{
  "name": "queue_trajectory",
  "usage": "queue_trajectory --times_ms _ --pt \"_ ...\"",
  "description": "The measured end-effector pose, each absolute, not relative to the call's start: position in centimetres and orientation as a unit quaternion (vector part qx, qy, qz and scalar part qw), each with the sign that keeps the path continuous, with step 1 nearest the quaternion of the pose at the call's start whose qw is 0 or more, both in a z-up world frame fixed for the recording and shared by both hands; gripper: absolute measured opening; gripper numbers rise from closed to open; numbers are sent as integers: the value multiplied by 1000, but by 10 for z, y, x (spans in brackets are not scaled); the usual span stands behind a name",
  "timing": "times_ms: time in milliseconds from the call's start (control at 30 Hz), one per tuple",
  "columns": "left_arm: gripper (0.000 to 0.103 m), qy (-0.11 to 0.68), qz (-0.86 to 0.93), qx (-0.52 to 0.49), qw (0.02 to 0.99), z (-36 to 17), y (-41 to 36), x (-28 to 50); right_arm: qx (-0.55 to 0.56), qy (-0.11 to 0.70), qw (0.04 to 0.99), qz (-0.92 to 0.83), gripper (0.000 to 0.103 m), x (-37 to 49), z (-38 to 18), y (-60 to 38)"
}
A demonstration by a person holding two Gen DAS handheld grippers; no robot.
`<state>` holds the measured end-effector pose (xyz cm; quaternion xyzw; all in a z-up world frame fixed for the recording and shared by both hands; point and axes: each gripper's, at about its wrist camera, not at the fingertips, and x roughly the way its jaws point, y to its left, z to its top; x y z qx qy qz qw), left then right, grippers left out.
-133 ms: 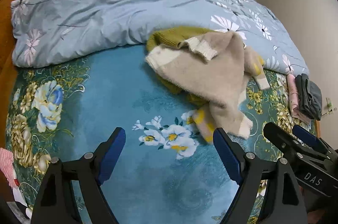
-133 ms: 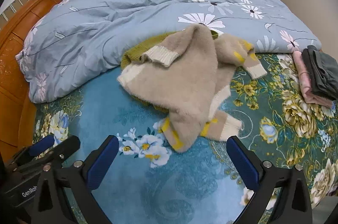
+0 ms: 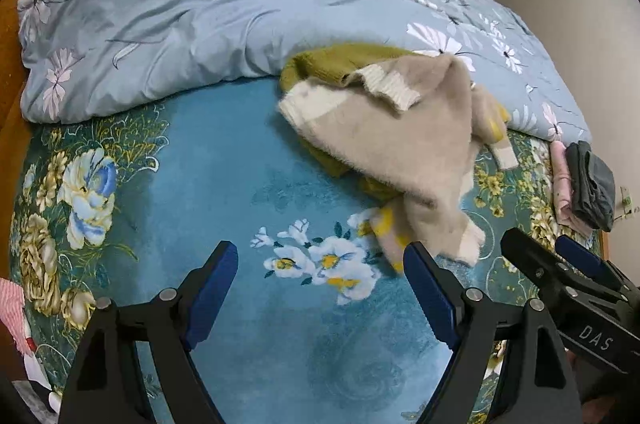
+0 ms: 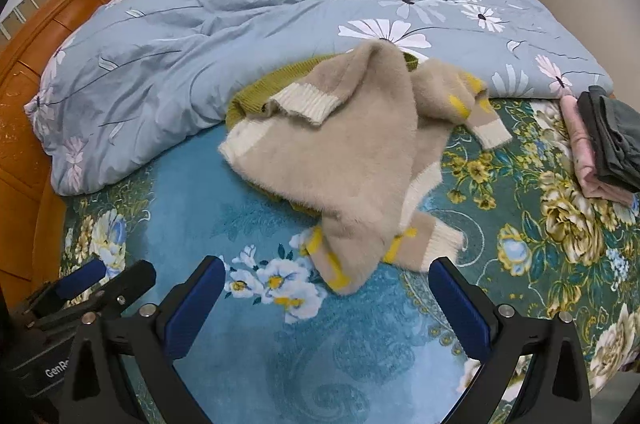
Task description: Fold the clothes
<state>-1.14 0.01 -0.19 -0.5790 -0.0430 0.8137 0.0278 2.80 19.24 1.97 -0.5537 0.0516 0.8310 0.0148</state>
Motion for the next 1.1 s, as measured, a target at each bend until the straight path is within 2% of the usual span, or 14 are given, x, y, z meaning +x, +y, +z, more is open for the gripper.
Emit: queue_trajectory --times_ms 167,233,500,1100 --pt "85 -65 814 -576 34 -28 -4 -14 -560 52 17 827 103 20 23 200" --pt "85 -68 807 -586 33 -36 -3 -14 -562 53 18 826 103 14 9 198" --pt "85 -78 790 -608 34 -41 -7 -31 -570 51 14 820 103 5 -13 196" --pt "85 -80 781 -618 30 -53 -11 -31 -580 48 4 813 103 6 -24 188"
